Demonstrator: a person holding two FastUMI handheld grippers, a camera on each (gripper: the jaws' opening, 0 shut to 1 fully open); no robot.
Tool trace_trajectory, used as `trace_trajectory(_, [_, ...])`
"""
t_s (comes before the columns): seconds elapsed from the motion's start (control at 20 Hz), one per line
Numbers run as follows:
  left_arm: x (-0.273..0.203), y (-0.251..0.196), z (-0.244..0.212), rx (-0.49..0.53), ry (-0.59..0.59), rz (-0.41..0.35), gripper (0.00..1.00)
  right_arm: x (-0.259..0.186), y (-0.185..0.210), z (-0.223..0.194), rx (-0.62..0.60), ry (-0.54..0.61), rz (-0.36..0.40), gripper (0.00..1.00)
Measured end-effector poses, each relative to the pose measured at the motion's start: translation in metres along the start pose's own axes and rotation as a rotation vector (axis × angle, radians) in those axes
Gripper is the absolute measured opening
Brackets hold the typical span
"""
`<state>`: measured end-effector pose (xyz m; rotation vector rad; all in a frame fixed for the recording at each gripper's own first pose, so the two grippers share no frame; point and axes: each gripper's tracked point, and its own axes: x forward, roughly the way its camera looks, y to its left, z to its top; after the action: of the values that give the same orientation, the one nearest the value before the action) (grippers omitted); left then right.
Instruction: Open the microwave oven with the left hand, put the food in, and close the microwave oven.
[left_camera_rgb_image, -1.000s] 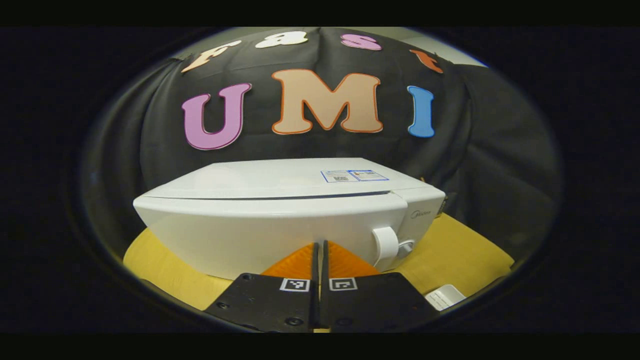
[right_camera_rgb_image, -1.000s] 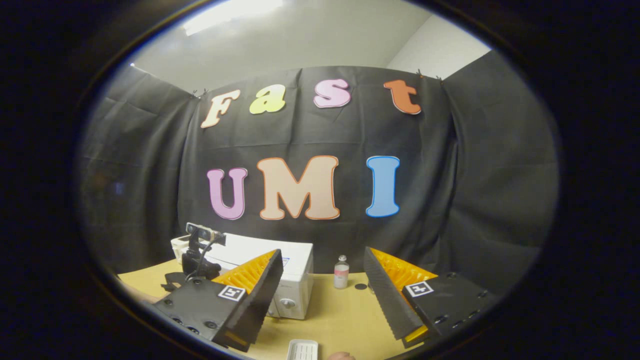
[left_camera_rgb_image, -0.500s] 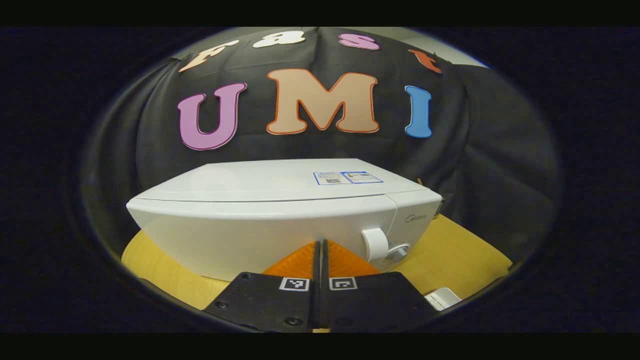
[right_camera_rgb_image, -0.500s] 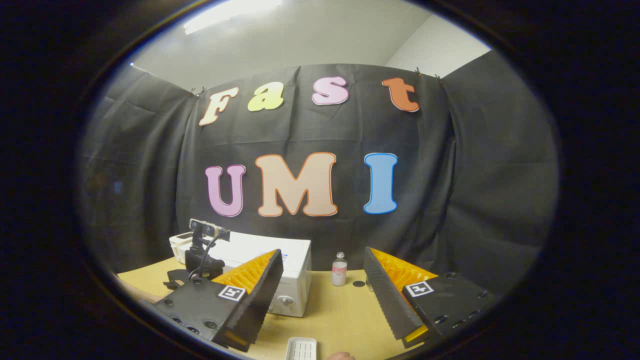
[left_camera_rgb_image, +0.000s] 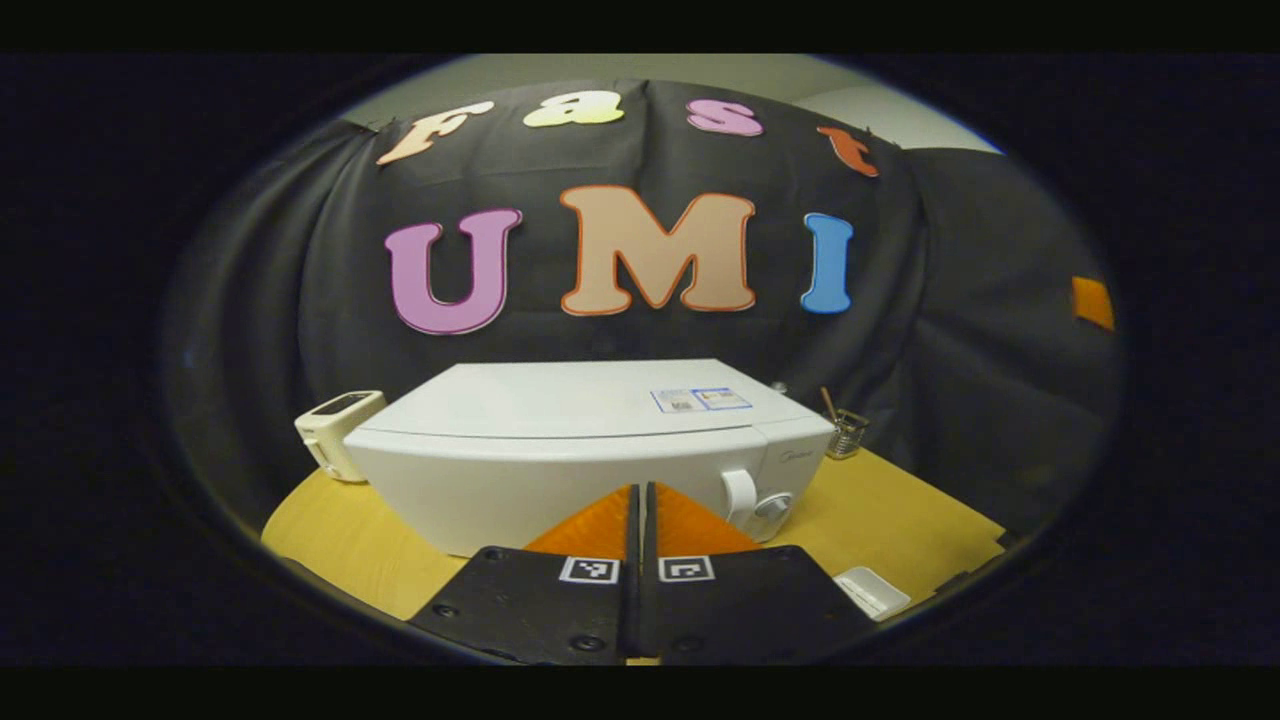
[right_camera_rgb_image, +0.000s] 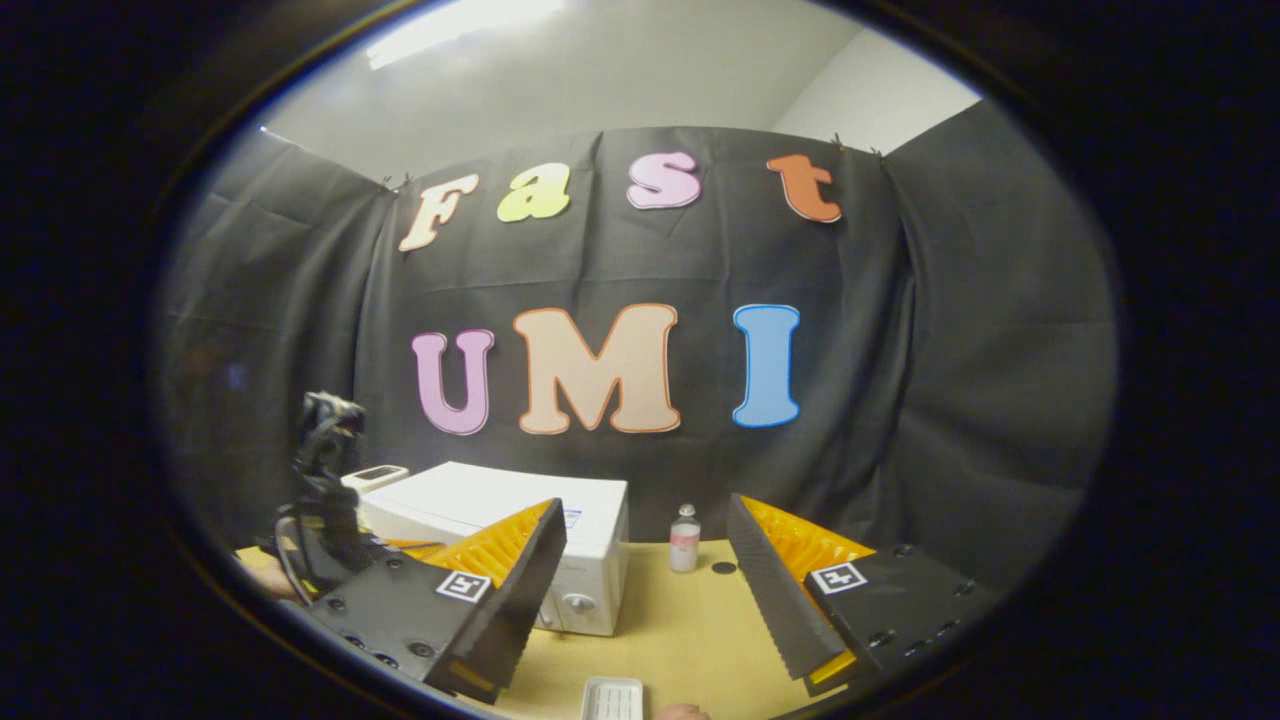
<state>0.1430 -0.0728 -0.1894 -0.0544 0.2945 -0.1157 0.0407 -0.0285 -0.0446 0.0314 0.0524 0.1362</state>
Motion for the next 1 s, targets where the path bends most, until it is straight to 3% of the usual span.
trace_trajectory(0.15, [-0.036, 0.002, 0.026, 0.024, -0.049, -0.016, 0.0, 0.004, 0.014, 0.002, -0.004, -0.005, 0.027, 0.92])
trace_trajectory(0.2, [-0.049, 0.004, 0.034, 0.029, -0.065, -0.017, 0.0, 0.004, 0.018, 0.004, -0.007, -0.01, 0.036, 0.99])
trace_trajectory(0.25, [-0.06, 0.008, 0.041, 0.032, -0.08, -0.012, 0.0, 0.005, 0.023, 0.005, -0.006, -0.013, 0.047, 0.99])
trace_trajectory(0.3, [-0.071, 0.013, 0.048, 0.032, -0.089, -0.004, 0.02, 0.006, 0.027, 0.005, -0.004, -0.014, 0.055, 0.92])
trace_trajectory(0.35, [-0.081, 0.02, 0.053, 0.031, -0.098, 0.01, 0.02, 0.006, 0.031, 0.004, -0.002, -0.012, 0.063, 0.99])
trace_trajectory(0.5, [-0.105, 0.039, 0.077, 0.01, -0.137, 0.057, 0.0, 0.006, 0.042, 0.007, 0.0, -0.018, 0.085, 0.99])
trace_trajectory(0.55, [-0.111, 0.045, 0.082, 0.005, -0.147, 0.071, 0.0, 0.006, 0.046, 0.007, -0.006, -0.021, 0.091, 0.92])
trace_trajectory(0.6, [-0.116, 0.051, 0.088, 0.005, -0.157, 0.081, 0.0, 0.007, 0.049, 0.009, -0.01, -0.024, 0.098, 0.99])
trace_trajectory(0.7, [-0.126, 0.06, 0.098, 0.003, -0.175, 0.103, 0.0, 0.006, 0.056, 0.011, -0.014, -0.029, 0.109, 0.99])
trace_trajectory(0.75, [-0.13, 0.064, 0.106, 0.004, -0.19, 0.109, 0.0, 0.005, 0.059, 0.012, -0.014, -0.032, 0.113, 0.92])
trace_trajectory(1.0, [-0.148, 0.063, 0.123, 0.027, -0.23, 0.092, 0.01, 0.0, 0.072, 0.014, -0.028, -0.034, 0.127, 0.92])
